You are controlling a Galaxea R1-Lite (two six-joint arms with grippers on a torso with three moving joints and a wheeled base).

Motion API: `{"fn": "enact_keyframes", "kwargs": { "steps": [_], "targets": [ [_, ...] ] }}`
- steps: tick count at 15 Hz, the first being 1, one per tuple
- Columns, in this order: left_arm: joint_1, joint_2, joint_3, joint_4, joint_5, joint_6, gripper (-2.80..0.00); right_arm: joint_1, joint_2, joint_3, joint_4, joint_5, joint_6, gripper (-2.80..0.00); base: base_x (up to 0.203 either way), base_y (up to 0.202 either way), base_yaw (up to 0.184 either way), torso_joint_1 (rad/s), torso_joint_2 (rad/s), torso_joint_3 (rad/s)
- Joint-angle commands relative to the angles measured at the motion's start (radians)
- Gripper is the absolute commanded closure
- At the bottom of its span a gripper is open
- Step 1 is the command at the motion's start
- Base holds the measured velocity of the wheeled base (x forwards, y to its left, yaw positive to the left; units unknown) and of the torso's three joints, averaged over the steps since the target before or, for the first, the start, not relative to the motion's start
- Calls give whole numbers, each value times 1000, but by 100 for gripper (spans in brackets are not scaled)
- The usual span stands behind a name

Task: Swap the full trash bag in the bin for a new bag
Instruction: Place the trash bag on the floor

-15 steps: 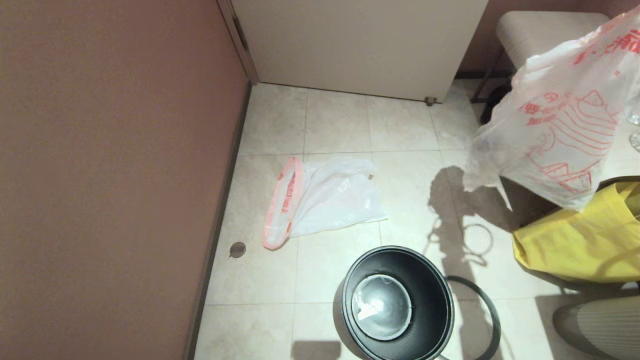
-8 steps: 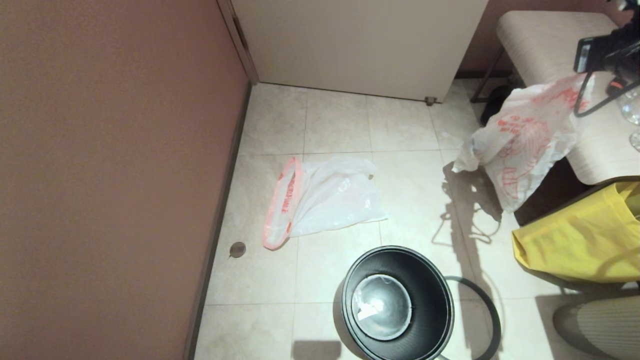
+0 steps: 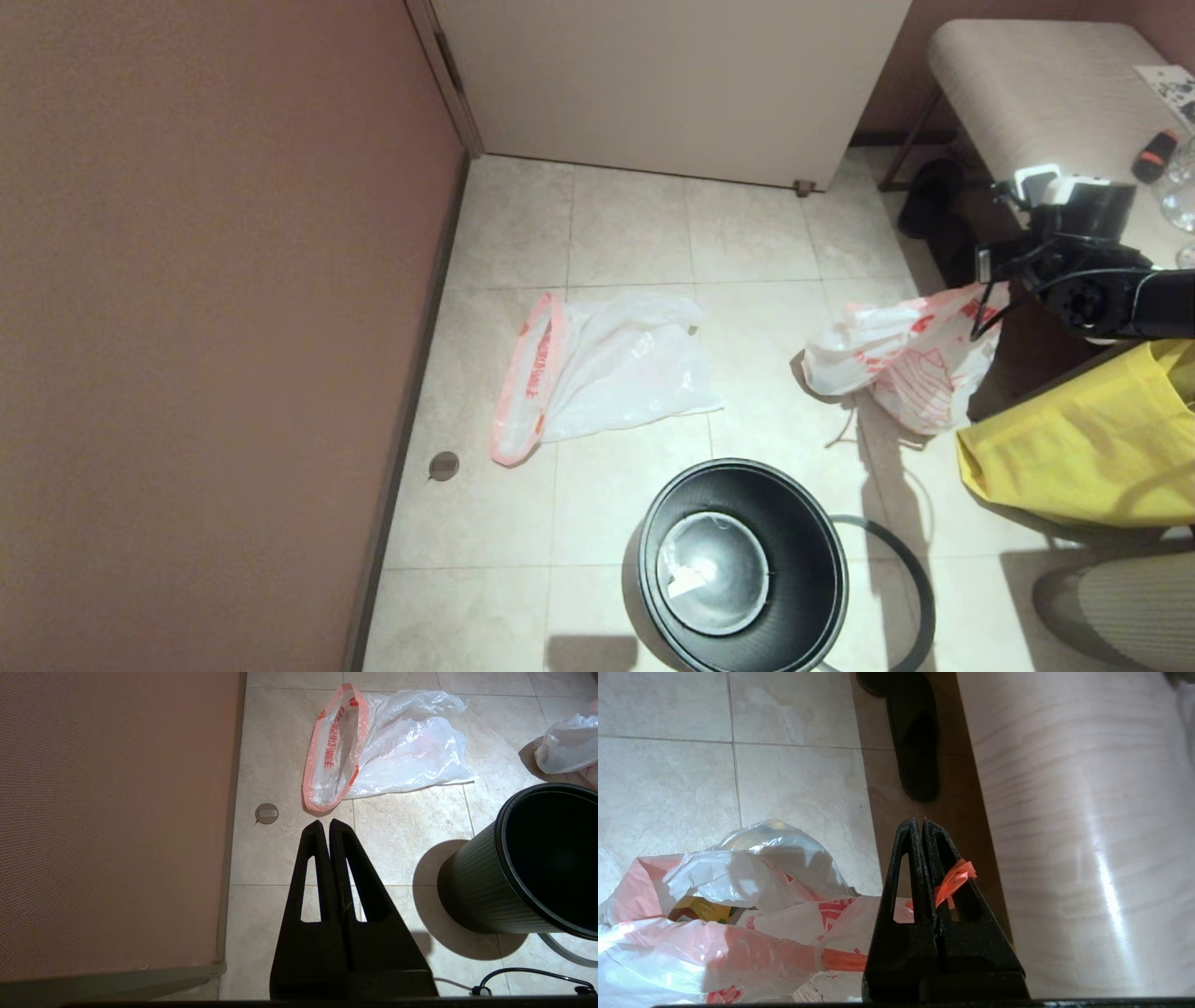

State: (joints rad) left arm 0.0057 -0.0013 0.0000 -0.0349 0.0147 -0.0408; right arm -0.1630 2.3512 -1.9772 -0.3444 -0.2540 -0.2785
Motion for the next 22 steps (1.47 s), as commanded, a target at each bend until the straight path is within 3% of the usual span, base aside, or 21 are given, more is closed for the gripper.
{"fn": "enact_keyframes", "kwargs": {
  "steps": [1, 4, 6, 8, 11, 14, 19, 20, 22],
  "targets": [
    [0, 1, 0, 0, 1, -1, 0, -3, -15, 1, 6, -2, -2, 0, 0, 0, 0, 0, 0, 0],
    [0, 1, 0, 0, 1, -1, 0, -15, -120, 9, 121, -16, -3, 0, 0, 0, 0, 0, 0, 0],
    [0, 1, 0, 0, 1, -1, 0, -18, -203, 22, 349, -27, 17, 0, 0, 0, 0, 0, 0, 0],
    [0, 1, 0, 0, 1, -1, 0, -18, -256, 21, 641, -17, 103, 0, 0, 0, 0, 0, 0, 0],
    [0, 1, 0, 0, 1, -1, 0, -18, -283, 12, 958, 62, 174, 0, 0, 0, 0, 0, 0, 0],
    [0, 1, 0, 0, 1, -1, 0, -18, -228, 11, 1059, 89, 253, 0, 0, 0, 0, 0, 0, 0],
    [0, 1, 0, 0, 1, -1, 0, -15, -181, 6, 1037, 93, 316, 0, 0, 0, 0, 0, 0, 0],
    [0, 1, 0, 0, 1, -1, 0, -15, -179, 6, 1032, 106, 316, -280, 0, 0, 0, 0, 0, 0],
    [0, 1, 0, 0, 1, -1, 0, -10, -178, 6, 1016, 131, 356, -280, 0, 0, 0, 0, 0, 0]
  ]
}}
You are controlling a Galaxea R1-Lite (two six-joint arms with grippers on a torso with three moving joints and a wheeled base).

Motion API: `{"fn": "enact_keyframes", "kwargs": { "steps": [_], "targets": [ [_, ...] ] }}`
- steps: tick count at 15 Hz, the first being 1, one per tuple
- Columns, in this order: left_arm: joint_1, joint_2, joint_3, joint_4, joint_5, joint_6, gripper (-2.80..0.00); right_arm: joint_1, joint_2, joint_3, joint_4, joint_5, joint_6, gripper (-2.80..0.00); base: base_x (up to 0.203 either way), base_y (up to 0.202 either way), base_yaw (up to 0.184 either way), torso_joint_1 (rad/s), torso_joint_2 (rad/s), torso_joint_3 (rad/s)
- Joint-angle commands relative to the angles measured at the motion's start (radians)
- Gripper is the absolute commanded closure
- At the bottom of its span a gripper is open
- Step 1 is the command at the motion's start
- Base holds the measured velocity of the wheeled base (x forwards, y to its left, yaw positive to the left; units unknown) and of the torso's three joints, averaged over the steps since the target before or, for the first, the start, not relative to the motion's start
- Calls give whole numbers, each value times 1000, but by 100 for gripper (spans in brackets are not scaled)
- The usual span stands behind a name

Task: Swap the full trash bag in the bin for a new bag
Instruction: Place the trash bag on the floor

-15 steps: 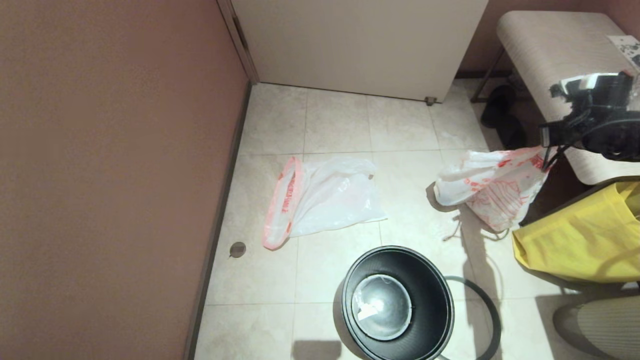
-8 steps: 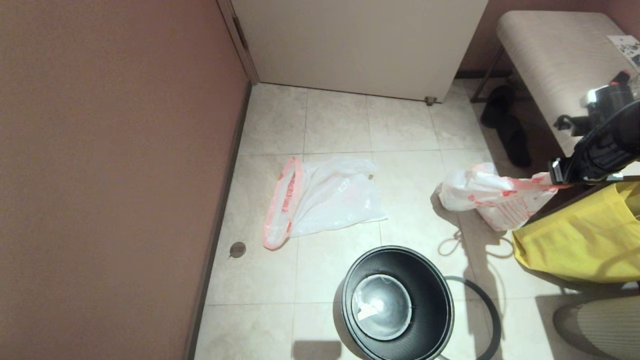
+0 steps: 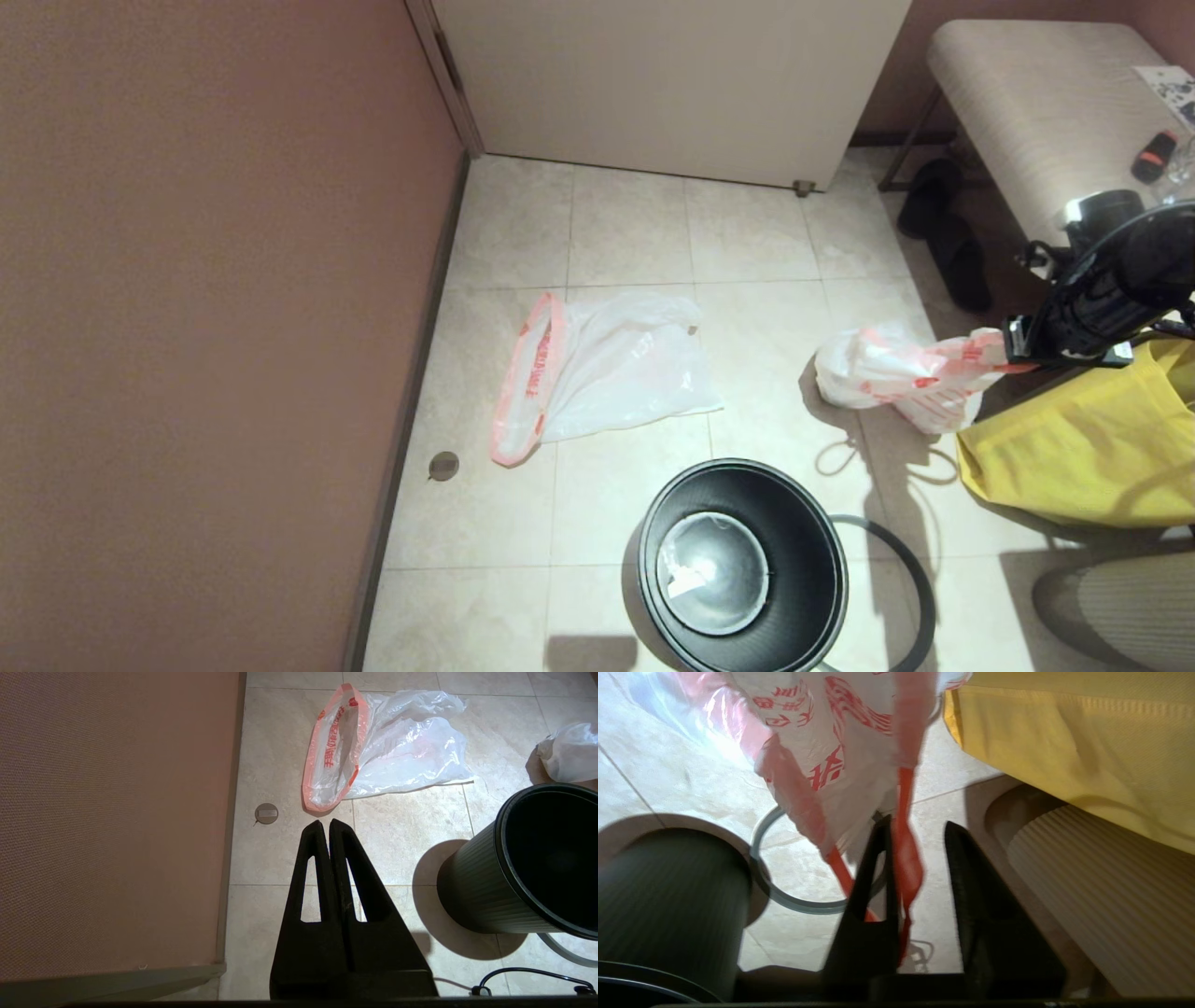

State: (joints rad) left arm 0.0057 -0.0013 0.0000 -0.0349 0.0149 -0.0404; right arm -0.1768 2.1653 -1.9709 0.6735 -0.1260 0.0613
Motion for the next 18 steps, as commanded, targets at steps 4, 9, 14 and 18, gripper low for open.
{"fn": "enact_keyframes", "kwargs": {
  "steps": [4, 9, 14, 18],
  "targets": [
    [0, 1, 0, 0, 0, -1, 0, 7, -4, 0, -1, 45, 77, -280, 0, 0, 0, 0, 0, 0],
    [0, 1, 0, 0, 0, -1, 0, -3, -39, 0, -3, 254, 282, -280, 0, 0, 0, 0, 0, 0],
    [0, 1, 0, 0, 0, -1, 0, -29, -60, 0, -70, 450, 509, -280, 0, 0, 0, 0, 0, 0],
    [0, 1, 0, 0, 0, -1, 0, -45, -111, 8, -59, 497, 544, -280, 0, 0, 0, 0, 0, 0]
  ]
}}
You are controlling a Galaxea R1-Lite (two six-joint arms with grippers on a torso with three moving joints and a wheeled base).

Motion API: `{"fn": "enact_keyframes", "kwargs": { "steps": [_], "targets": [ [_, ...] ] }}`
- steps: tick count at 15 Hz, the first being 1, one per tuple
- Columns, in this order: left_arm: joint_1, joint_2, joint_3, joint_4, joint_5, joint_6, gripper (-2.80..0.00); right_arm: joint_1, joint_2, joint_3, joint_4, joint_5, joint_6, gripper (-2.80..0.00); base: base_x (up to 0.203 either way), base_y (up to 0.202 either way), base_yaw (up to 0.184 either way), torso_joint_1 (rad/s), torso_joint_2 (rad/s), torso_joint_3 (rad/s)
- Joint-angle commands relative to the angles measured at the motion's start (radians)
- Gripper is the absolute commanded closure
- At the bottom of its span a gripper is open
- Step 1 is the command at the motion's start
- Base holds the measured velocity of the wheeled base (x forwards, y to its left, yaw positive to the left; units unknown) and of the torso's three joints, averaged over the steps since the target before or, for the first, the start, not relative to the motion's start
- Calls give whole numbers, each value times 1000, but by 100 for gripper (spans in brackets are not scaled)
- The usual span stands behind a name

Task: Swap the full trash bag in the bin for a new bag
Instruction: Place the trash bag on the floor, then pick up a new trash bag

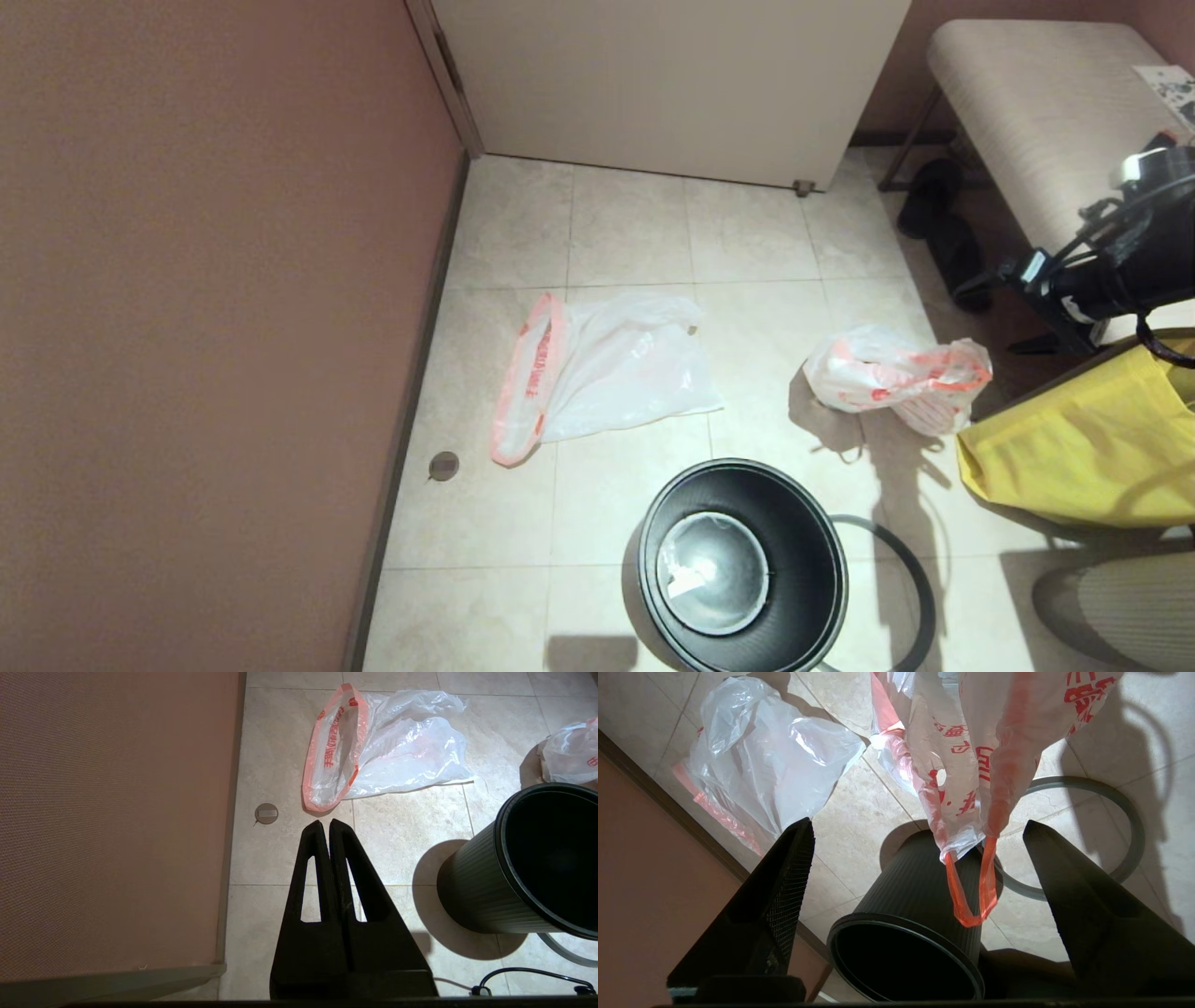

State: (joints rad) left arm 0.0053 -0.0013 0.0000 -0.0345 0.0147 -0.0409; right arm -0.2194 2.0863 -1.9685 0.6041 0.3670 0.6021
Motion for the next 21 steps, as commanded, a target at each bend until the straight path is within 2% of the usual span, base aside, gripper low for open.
{"fn": "enact_keyframes", "kwargs": {
  "steps": [1, 5, 7, 9, 13, 16, 18, 21],
  "targets": [
    [1, 1, 0, -1, 1, -1, 0, -2, -54, 9, 43, 4, 1, 0, 0, 0, 0, 0, 0, 0],
    [1, 1, 0, -1, 1, -1, 0, 8, -165, 29, 181, 1, -11, 0, 0, 0, 0, 0, 0, 0],
    [1, 1, 0, -1, 1, -1, 0, 47, -241, 93, 284, -44, -33, 0, 0, 0, 0, 0, 0, 0],
    [1, 1, 0, -1, 1, -1, 0, 103, -305, 189, 323, -109, -54, 0, 0, 0, 0, 0, 0, 0],
    [1, 1, 0, -1, 1, -1, 0, 273, -430, 512, 309, -271, -63, 0, 0, 0, 0, 0, 0, 0],
    [1, 1, 0, -1, 1, -1, 0, 371, -491, 758, 212, -330, -65, 0, 0, 0, 0, 0, 0, 0],
    [1, 1, 0, -1, 1, -1, 0, 391, -479, 889, 52, -361, -64, 0, 0, 0, 0, 0, 0, 0],
    [1, 1, 0, -1, 1, -1, 0, 393, -363, 1059, -270, -374, -65, 0, 0, 0, 0, 0, 0, 0]
  ]
}}
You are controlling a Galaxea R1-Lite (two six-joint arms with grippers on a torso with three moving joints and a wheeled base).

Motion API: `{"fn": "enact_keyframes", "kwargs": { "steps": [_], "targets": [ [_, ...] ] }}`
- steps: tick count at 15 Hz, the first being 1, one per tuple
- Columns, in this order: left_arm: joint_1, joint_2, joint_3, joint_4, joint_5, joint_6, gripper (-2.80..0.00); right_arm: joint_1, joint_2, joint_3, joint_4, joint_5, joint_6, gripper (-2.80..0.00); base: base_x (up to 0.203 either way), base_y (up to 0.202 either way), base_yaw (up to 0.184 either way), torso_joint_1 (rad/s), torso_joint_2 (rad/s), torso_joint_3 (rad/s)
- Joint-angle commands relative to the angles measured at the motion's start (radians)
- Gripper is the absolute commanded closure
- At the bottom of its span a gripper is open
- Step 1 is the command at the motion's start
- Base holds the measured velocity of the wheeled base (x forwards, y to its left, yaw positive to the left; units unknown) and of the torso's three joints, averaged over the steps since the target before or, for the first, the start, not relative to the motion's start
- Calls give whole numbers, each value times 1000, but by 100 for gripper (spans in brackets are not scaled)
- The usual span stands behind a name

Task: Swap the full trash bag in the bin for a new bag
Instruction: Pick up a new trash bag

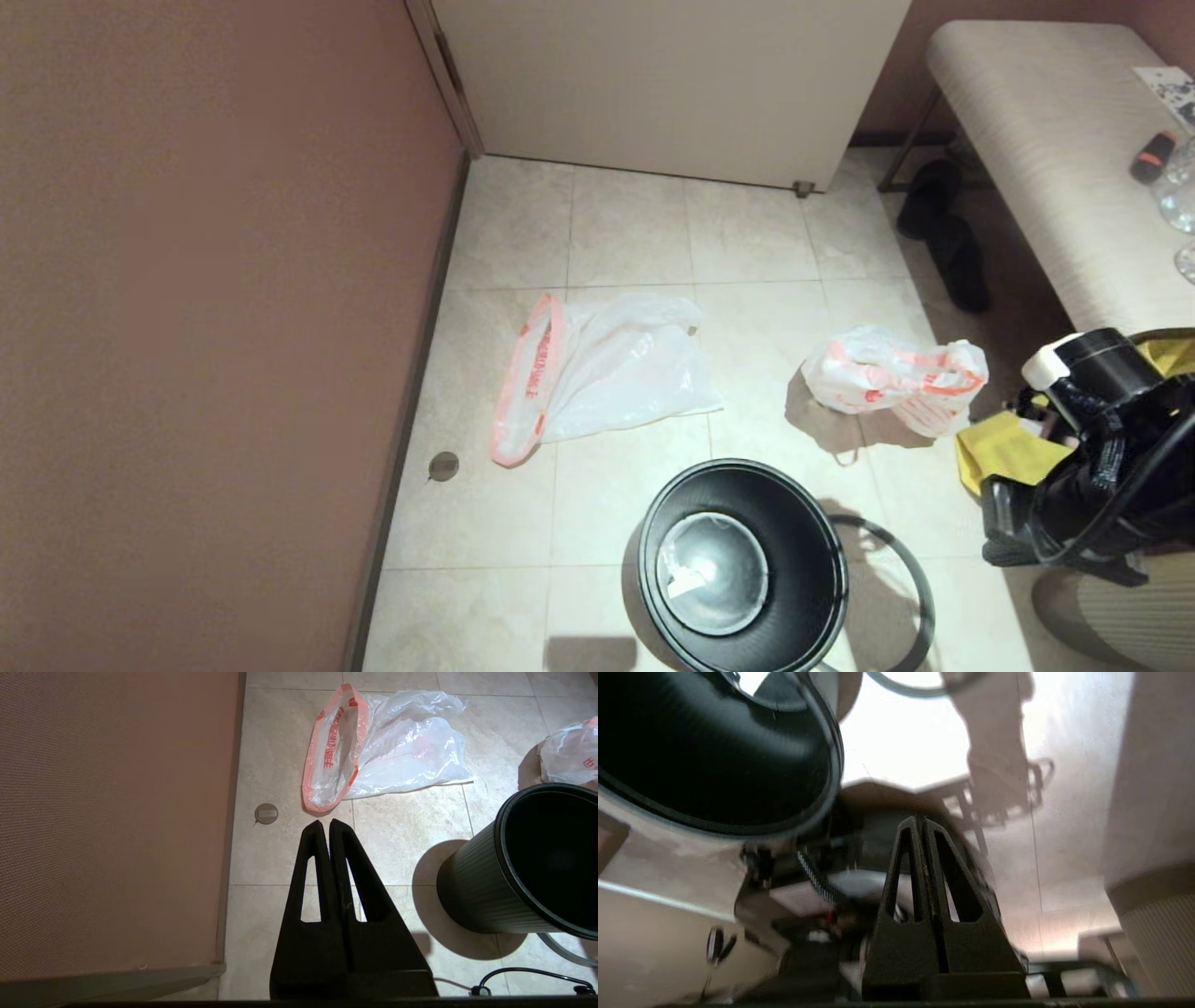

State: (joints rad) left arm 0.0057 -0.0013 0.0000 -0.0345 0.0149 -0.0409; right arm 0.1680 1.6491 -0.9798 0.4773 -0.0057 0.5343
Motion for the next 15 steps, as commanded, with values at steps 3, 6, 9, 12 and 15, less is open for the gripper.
{"fn": "enact_keyframes", "kwargs": {
  "steps": [3, 6, 9, 12, 15],
  "targets": [
    [0, 1, 0, -1, 0, -1, 0, 11, 225, 117, -337, -3, -7, 0, 0, 0, 0, 0, 0, 0],
    [0, 1, 0, -1, 0, -1, 0, 13, 386, 109, -502, -4, -48, 0, 0, 0, 0, 0, 0, 0],
    [0, 1, 0, -1, 0, -1, 0, 53, 531, 58, -584, -3, -76, 0, 0, 0, 0, 0, 0, 0],
    [0, 1, 0, -1, 0, -1, 0, 108, 565, 55, -594, -12, -61, 0, 0, 0, 0, 0, 0, 0],
    [0, 1, 0, -1, 0, -1, 0, 171, 594, 37, -596, -45, -48, 0, 0, 0, 0, 0, 0, 0]
  ]
}}
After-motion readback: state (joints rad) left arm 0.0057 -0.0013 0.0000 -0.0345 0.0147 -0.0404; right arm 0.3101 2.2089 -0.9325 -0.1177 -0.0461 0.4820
